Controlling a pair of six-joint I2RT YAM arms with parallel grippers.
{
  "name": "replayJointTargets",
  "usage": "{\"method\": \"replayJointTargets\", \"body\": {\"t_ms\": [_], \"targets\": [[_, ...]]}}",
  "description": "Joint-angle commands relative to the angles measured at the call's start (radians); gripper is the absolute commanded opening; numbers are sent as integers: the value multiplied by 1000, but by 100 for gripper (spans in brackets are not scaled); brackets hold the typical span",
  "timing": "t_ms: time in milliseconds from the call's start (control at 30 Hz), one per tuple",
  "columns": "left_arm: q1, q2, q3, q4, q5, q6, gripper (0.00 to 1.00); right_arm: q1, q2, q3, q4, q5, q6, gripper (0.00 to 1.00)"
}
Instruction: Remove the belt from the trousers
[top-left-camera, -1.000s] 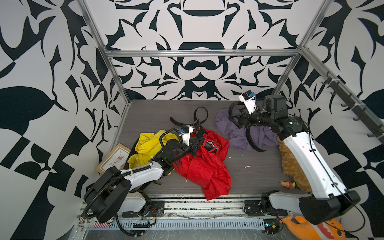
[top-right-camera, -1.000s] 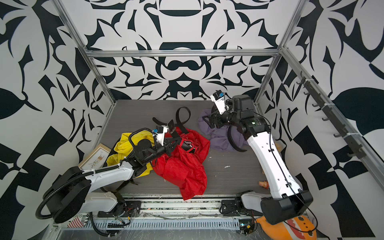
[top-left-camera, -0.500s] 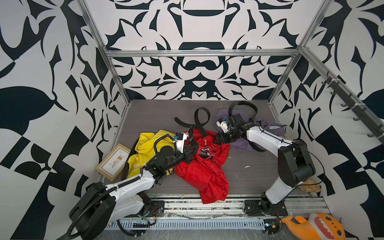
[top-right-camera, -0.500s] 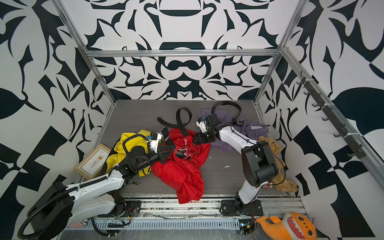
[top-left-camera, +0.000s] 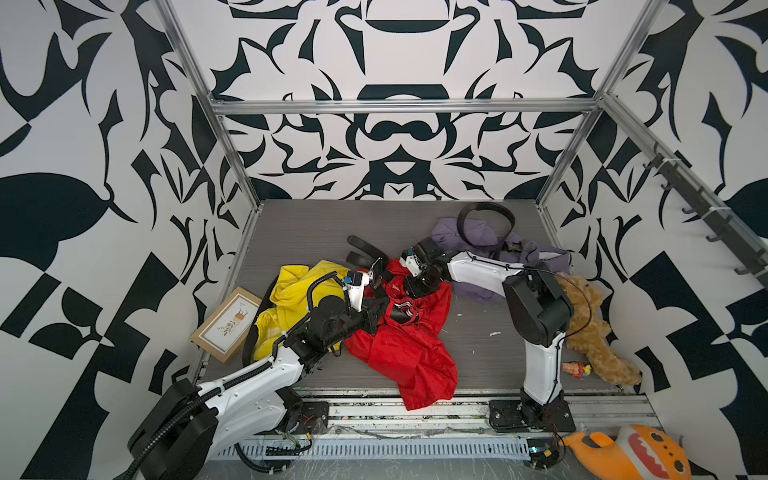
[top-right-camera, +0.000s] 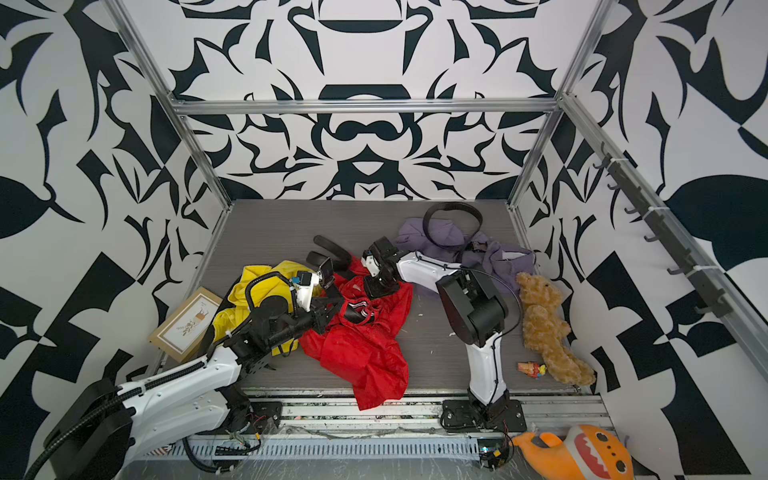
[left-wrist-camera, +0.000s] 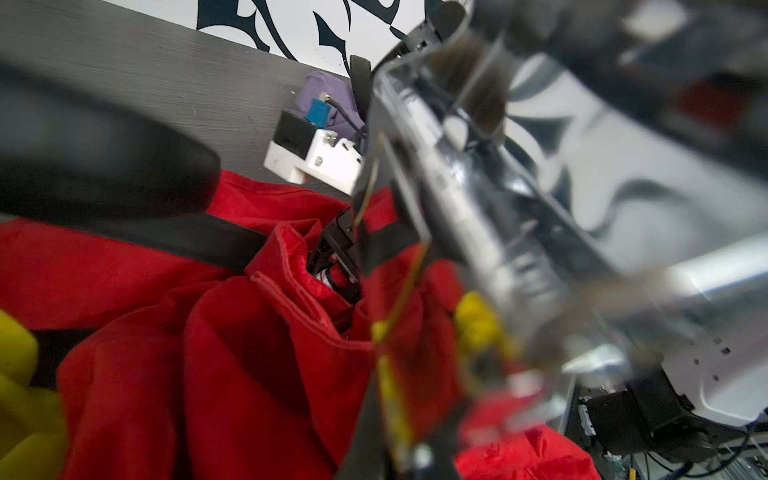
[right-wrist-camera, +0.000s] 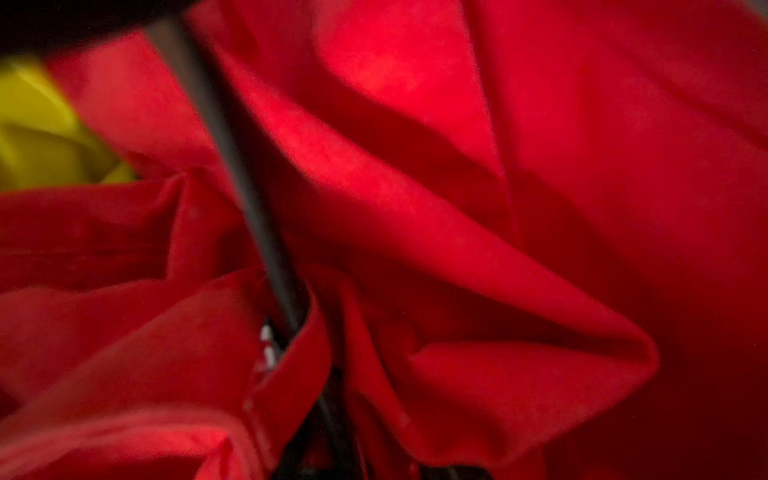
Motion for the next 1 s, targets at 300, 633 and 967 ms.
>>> {"method": "replayJointTargets", "body": {"t_ms": [300,633,967], "targets": [[141,-212,333,-373,87,284,0,-239,-24,203,-134,453,-153,38],[292,-235,562,-519,131,458,0,-414,-84,205,-138,507,-193,41],[459,-236,616,-591,-94,508,0,-570,-130,187,-124,520,-214,49]]}}
